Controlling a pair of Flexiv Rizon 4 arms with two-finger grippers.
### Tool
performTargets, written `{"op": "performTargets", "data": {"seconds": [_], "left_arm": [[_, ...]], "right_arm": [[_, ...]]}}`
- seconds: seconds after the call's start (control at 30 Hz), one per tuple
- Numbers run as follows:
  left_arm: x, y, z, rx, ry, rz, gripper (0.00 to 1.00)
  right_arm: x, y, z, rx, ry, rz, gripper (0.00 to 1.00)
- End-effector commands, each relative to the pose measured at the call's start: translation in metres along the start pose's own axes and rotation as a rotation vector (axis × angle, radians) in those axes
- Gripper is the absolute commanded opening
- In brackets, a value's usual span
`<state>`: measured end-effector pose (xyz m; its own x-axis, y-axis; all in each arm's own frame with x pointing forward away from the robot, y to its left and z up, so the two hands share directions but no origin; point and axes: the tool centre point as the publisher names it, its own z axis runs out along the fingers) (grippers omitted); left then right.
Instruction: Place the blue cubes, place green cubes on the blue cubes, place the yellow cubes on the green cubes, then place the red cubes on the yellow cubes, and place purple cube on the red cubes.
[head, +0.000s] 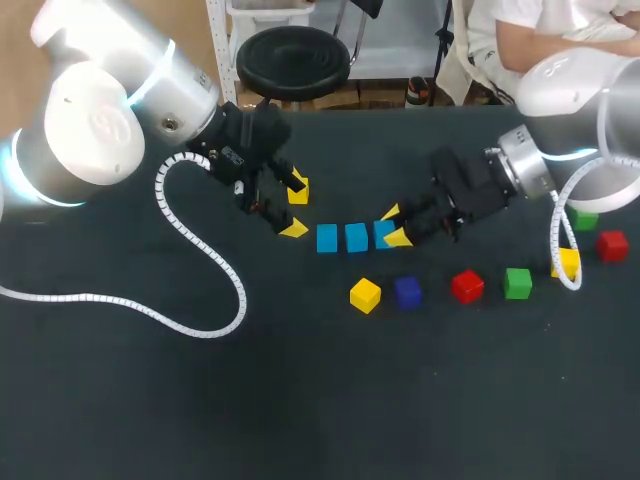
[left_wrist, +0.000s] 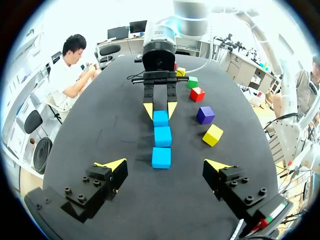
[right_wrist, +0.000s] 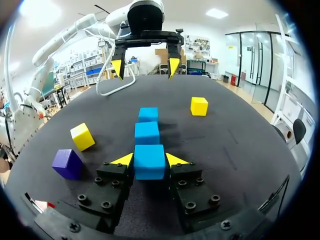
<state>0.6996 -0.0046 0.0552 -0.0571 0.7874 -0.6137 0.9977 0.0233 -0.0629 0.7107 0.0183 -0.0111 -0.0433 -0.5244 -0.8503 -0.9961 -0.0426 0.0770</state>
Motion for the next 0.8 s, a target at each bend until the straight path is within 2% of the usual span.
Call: {"op": "performTargets", "data": {"seconds": [0.03, 0.8], "left_arm": [[0.0012, -0.0003, -0.0004, -0.001, -0.003, 0.003, 1.00], [0.0012, -0.0003, -0.0004, -0.001, -0.003, 0.003, 1.00]], "right_arm": [[-0.0007, 0.0016, -0.0006, 0.003, 0.006, 0.000, 0.00], [0.0005, -0.0001, 0.0034, -0.011, 0.004, 0.011, 0.00]]}}
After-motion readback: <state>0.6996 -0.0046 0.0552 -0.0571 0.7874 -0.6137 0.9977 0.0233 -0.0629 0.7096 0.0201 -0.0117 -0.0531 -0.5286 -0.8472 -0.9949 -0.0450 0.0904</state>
